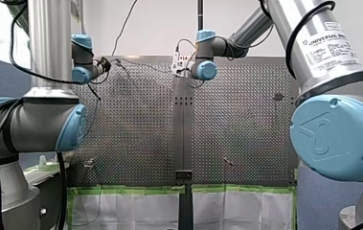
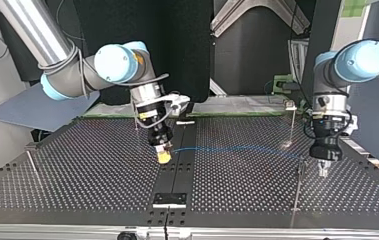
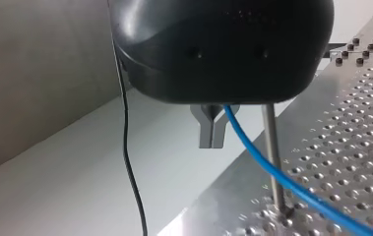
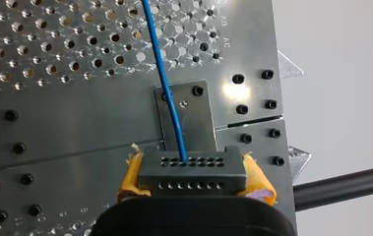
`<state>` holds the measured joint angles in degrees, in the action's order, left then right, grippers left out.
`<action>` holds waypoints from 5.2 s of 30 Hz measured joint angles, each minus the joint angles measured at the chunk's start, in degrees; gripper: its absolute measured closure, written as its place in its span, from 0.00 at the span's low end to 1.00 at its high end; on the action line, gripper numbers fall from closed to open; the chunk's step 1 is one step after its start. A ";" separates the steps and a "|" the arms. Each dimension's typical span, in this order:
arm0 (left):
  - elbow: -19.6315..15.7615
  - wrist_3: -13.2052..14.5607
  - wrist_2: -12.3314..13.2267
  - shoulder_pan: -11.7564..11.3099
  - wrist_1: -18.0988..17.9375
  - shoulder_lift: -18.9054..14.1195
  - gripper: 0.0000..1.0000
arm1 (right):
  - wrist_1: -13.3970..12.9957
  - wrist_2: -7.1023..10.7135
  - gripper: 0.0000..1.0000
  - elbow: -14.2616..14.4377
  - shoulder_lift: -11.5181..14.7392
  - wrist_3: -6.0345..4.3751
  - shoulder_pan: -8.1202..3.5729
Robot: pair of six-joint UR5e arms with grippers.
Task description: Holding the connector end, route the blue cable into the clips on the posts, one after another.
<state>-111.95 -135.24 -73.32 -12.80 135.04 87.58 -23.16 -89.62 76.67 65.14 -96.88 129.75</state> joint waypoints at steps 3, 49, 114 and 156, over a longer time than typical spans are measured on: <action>0.00 -1.40 0.11 -0.01 -1.40 0.91 0.99 | 0.02 0.03 1.00 0.00 0.00 0.00 -0.15; 5.79 -9.45 1.17 0.54 -7.85 10.10 0.99 | -2.16 -0.91 1.00 -1.18 -0.39 -4.06 -6.65; -0.20 17.24 -25.08 12.73 16.19 -1.29 0.00 | -0.90 0.31 1.00 -1.13 -0.42 -4.05 -5.42; 2.82 34.07 -25.12 12.47 37.77 -9.56 0.00 | -0.02 0.31 1.00 -1.18 -0.42 -4.13 -4.96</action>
<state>-109.13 -101.17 -98.44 -0.33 172.81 78.02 -23.18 -89.31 75.49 64.72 -101.01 124.79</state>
